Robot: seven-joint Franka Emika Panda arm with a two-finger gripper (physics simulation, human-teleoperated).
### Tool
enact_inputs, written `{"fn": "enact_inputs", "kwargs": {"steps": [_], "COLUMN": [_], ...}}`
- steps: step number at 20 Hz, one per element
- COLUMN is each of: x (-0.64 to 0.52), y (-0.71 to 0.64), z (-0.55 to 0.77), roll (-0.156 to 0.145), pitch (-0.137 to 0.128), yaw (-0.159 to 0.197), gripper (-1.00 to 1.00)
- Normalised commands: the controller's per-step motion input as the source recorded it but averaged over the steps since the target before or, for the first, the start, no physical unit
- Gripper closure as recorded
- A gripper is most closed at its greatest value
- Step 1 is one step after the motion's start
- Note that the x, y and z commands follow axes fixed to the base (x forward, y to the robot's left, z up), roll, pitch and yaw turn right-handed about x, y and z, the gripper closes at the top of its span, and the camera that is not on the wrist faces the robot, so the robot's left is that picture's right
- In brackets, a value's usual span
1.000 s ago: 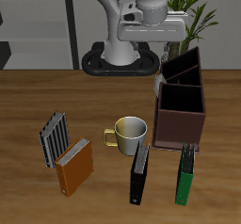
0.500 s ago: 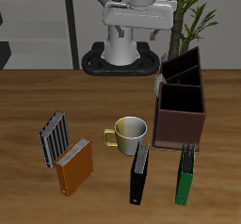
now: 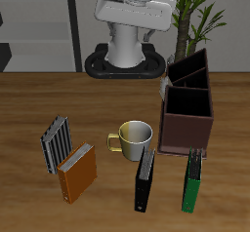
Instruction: Place the yellow book into the left desk caddy's front compartment and place the orange book into the left desk caddy's left compartment and place the black book into the left desk caddy's back compartment
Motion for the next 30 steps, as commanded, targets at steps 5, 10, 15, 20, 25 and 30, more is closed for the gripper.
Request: {"fn": "enact_inputs", "kwargs": {"steps": [5,10,15,20,25,30], "x": [0.41,0.45,0.34,0.33,0.29,0.28], "y": [-0.05,-0.14,0.03,-0.06,-0.43,-0.16], "z": [0.08,0.13,0.05,0.11,0.04,0.02], "roll": [-0.037,-0.071,0.076,0.159,0.045,0.111], "pitch": [0.001,-0.023,0.019,-0.017,0.024,-0.025], "yaw": [0.060,0.043,0.008,0.032,-0.032,0.018], "gripper": [-1.00,-1.00,-1.00,-1.00,-1.00,-1.00]}}
